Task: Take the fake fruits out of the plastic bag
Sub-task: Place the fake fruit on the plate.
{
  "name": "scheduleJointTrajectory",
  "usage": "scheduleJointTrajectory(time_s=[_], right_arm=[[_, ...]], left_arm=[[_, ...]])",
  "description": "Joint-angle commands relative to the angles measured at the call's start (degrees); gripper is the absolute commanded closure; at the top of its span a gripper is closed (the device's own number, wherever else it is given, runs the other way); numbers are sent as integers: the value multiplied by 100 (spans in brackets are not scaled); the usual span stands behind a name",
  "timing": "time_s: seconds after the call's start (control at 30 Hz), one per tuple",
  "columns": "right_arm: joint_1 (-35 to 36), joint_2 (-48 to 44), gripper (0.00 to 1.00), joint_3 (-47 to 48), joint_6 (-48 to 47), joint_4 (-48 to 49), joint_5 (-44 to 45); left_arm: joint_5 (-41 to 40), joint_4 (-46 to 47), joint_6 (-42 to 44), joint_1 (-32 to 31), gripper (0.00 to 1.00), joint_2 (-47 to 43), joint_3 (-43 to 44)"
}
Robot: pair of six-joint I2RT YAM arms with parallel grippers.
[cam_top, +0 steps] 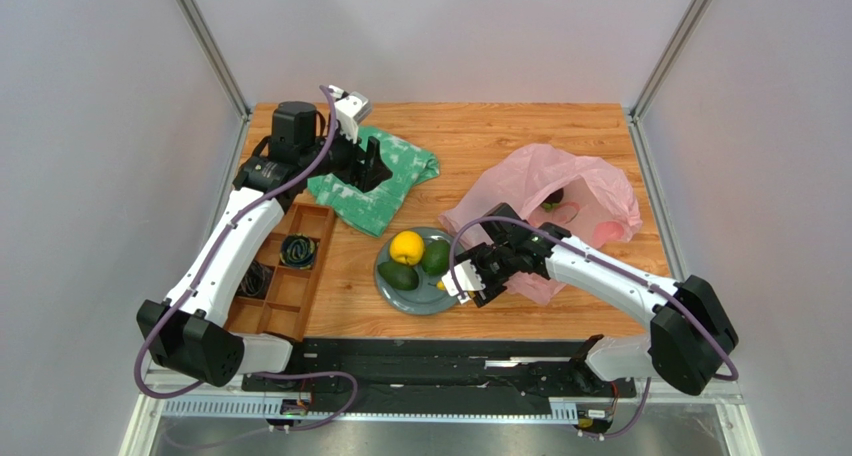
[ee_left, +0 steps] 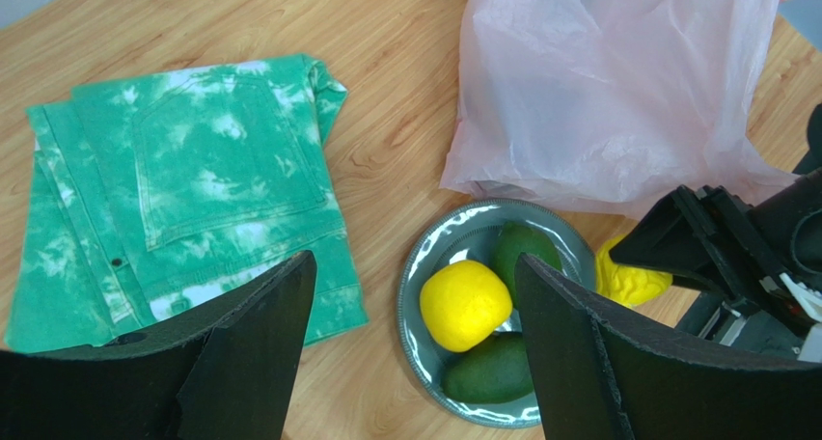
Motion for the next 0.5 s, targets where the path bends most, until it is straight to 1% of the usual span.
scheduleJointTrajectory(time_s=[0.0, 0.17, 0.27, 0.37, 0.47], right_arm=[[17, 229, 44, -34, -592, 563, 104], [17, 449, 41, -52, -619, 748, 175], [52, 450, 41, -192, -575, 1064, 245], [131, 484, 37, -307, -575, 1223, 377], [140, 433, 28, -473, -496, 1494, 473]], left_arm=[[152, 164, 33, -8, 16, -93, -61], [214, 138, 77, 1, 16, -155, -122], [328, 138, 68, -8, 16, -146, -122], [390, 155, 16, -8, 16, -119, -87], [442, 173, -46, 1, 16, -23, -17]])
